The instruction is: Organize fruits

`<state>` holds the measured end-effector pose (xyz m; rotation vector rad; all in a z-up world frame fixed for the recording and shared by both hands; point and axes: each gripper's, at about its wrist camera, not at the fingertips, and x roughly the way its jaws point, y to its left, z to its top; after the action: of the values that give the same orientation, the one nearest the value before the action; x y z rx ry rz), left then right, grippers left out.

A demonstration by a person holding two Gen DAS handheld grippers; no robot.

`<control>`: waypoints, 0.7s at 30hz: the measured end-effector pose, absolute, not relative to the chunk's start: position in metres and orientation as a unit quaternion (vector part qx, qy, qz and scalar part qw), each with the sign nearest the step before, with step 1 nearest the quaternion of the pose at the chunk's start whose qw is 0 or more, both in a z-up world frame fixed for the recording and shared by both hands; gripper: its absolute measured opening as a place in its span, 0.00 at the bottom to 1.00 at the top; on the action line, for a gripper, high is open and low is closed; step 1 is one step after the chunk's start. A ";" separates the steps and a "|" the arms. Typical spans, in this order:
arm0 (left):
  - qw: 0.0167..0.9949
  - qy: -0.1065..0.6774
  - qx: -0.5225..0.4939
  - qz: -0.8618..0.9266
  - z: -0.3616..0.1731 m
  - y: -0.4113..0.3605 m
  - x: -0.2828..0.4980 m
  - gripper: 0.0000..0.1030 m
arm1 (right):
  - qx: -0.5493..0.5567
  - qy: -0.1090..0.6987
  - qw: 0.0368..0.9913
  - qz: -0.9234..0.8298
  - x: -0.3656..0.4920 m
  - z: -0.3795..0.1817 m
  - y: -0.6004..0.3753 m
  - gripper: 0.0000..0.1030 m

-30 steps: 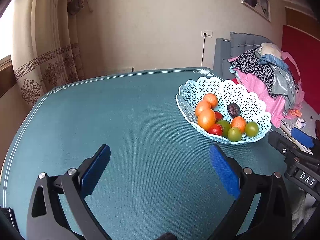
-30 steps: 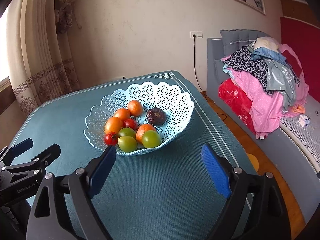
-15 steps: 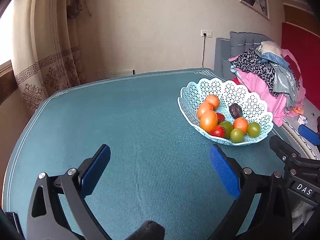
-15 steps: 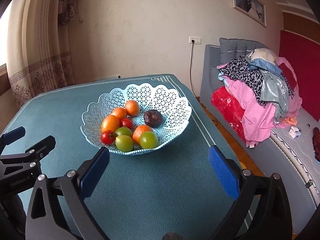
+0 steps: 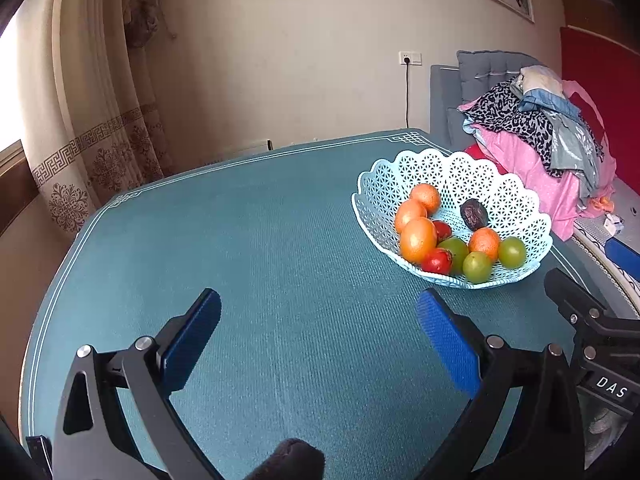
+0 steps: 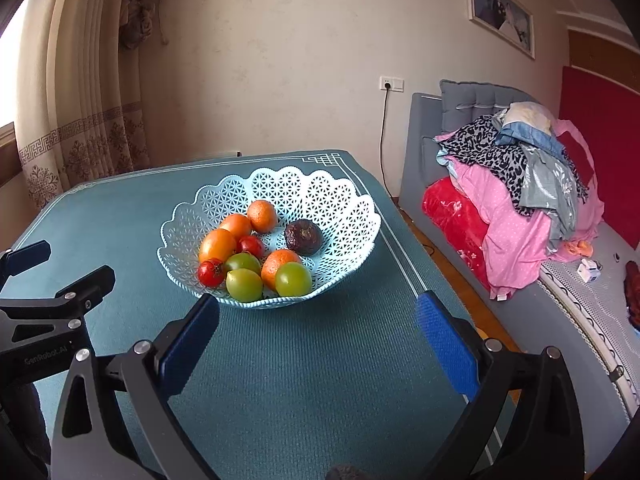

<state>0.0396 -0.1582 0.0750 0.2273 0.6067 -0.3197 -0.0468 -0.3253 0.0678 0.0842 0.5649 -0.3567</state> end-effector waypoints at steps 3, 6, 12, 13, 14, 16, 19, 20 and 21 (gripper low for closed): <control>0.936 0.293 0.115 -0.156 0.077 -0.159 0.040 0.97 | 0.043 0.276 0.944 -0.175 -0.047 0.068 -0.327 0.95; 0.937 0.292 0.117 -0.153 0.078 -0.161 0.041 0.97 | 0.045 0.276 0.944 -0.174 -0.048 0.068 -0.328 0.95; 0.935 0.291 0.126 -0.156 0.078 -0.167 0.039 0.97 | 0.043 0.276 0.945 -0.169 -0.046 0.069 -0.329 0.95; 0.935 0.291 0.128 -0.156 0.078 -0.168 0.039 0.97 | 0.040 0.276 0.945 -0.169 -0.046 0.069 -0.329 0.95; 0.935 0.291 0.129 -0.156 0.078 -0.169 0.039 0.97 | 0.041 0.276 0.945 -0.169 -0.045 0.069 -0.330 0.95; 0.935 0.291 0.132 -0.155 0.077 -0.170 0.038 0.97 | 0.043 0.276 0.945 -0.168 -0.045 0.069 -0.331 0.95; 0.934 0.292 0.133 -0.155 0.077 -0.171 0.040 0.97 | 0.046 0.274 0.946 -0.169 -0.045 0.069 -0.333 0.95; 0.934 0.292 0.134 -0.154 0.077 -0.172 0.040 0.97 | 0.046 0.273 0.946 -0.169 -0.045 0.069 -0.334 0.95; 0.934 0.291 0.136 -0.155 0.077 -0.173 0.040 0.97 | 0.046 0.273 0.946 -0.169 -0.045 0.069 -0.335 0.95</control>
<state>0.0400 -0.1728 0.0767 0.2777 0.5953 -0.3160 -0.0445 -0.3345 0.0689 0.0938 0.5554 -0.3450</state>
